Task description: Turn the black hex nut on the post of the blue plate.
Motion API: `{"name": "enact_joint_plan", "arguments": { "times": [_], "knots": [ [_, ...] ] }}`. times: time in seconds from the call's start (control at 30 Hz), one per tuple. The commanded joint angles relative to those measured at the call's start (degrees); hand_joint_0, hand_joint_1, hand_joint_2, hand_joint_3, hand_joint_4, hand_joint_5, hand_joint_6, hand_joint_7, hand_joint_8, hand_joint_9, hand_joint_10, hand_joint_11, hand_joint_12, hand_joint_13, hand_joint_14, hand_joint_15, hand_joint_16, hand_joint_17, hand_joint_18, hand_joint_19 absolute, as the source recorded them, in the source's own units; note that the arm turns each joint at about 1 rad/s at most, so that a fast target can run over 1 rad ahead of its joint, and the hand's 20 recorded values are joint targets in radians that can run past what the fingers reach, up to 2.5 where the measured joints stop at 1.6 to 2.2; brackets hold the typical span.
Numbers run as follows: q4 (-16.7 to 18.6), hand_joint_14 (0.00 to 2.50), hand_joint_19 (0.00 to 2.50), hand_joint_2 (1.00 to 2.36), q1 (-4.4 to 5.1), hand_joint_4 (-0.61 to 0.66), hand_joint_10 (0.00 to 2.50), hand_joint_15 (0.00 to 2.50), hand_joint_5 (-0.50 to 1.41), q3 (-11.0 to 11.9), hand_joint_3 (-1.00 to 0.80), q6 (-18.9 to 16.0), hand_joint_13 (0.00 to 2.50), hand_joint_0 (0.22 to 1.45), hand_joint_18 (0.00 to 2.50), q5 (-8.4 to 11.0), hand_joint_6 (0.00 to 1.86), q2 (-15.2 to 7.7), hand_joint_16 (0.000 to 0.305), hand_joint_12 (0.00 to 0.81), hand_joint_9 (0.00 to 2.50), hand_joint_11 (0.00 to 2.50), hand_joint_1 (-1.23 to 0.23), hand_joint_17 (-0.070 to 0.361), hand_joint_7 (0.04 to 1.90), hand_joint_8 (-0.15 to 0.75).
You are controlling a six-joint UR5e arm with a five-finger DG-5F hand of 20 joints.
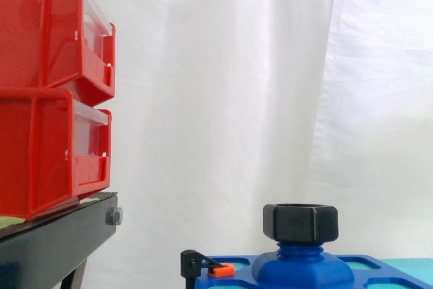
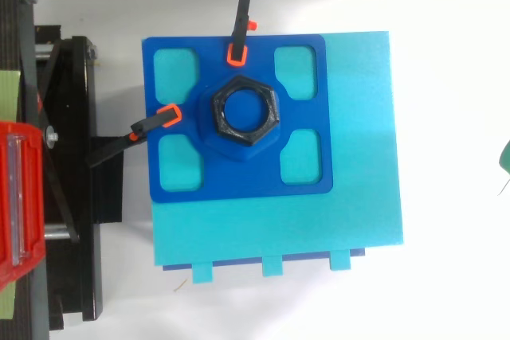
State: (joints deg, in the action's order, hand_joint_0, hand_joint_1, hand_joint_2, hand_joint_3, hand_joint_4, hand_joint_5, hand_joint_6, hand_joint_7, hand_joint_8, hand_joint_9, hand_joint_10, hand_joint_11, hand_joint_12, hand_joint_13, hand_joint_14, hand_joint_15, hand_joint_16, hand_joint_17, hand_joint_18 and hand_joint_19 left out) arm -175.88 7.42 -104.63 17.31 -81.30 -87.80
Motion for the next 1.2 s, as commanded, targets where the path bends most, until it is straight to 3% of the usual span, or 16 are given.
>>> {"name": "enact_joint_plan", "arguments": {
  "times": [0.0,0.8,0.97,1.17],
  "knots": [
    [0.01,0.01,0.27,1.0,-0.03,0.11,0.0,0.18,-0.2,0.04,-0.5,0.0,0.54,0.49,0.34,0.0,0.5,0.0,0.055,0.315,0.6,0.02,-0.5,0.124,0.7,0.218],
    [-0.08,0.01,0.32,1.0,0.05,0.15,0.0,0.18,-0.2,0.04,-0.5,-0.09,0.58,0.5,0.43,-0.09,0.5,0.09,0.056,0.318,0.61,0.04,-0.5,0.126,0.7,0.235],
    [-1.49,0.01,0.33,1.0,0.14,0.16,0.0,0.18,-0.2,-0.05,-0.5,-0.26,0.58,0.5,0.45,0.27,0.5,-0.09,0.055,0.32,0.62,0.04,-0.5,0.124,0.7,0.238],
    [-0.43,0.01,0.34,1.0,0.49,0.16,0.0,0.18,-0.19,0.04,-0.5,-0.26,0.58,0.5,0.45,0.35,0.5,-3.25,0.055,0.323,0.62,0.04,-0.5,0.124,0.7,0.24]
  ]
}}
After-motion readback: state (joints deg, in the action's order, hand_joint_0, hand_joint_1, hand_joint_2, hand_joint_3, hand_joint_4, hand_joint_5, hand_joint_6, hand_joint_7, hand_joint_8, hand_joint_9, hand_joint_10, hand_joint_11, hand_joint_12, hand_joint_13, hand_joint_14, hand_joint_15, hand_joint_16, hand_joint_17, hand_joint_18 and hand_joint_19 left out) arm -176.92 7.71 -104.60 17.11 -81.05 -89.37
